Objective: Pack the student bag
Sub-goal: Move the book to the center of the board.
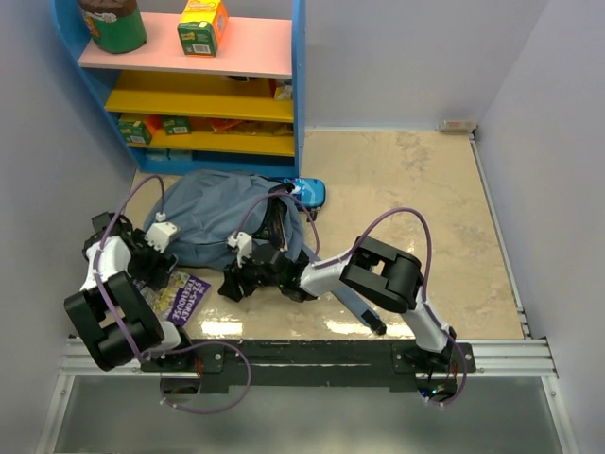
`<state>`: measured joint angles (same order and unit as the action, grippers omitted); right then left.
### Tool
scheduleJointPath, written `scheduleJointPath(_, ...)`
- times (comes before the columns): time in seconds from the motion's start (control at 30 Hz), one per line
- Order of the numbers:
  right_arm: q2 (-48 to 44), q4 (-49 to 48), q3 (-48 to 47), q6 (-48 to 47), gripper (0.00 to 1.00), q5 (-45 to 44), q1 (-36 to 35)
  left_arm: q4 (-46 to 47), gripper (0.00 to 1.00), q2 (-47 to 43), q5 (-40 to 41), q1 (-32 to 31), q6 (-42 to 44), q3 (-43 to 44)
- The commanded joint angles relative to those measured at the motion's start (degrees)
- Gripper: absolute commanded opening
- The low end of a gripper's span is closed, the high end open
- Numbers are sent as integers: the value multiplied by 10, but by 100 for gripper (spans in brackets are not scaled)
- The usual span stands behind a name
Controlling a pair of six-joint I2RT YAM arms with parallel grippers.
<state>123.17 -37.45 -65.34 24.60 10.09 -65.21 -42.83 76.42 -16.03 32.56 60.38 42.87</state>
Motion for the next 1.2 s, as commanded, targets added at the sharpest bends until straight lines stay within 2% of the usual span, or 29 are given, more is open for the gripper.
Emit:
scheduleJointPath(0.0,-39,-26,16,10,57,1,4,-41,100,-14,-70,-38,-46,-32)
scheduleJointPath(0.27,-52,-40,45,-17,58,-8,3,-203,100,-35,-127,-38,11,22)
scheduleJointPath(0.43,-117,-37,103,-41,59,-60,3,-248,100,-40,-143,-40,54,19)
scheduleJointPath(0.63,-225,-10,175,-67,59,-139,-15,-326,100,-41,-182,-39,121,55)
scheduleJointPath(0.73,-248,18,182,-68,59,-160,-39,-306,100,-31,-151,-33,114,80)
scheduleJointPath(0.93,-247,19,205,-43,53,-154,-50,-192,100,11,-75,51,69,134)
scheduleJointPath(1.03,-252,26,206,-40,50,-155,-51,-100,100,-7,14,59,69,78)
scheduleJointPath(1.07,-255,26,207,-39,49,-155,-51,-53,100,-15,31,58,79,59)
scheduleJointPath(1.17,-258,31,209,-37,48,-157,-52,4,100,-42,68,46,88,0)
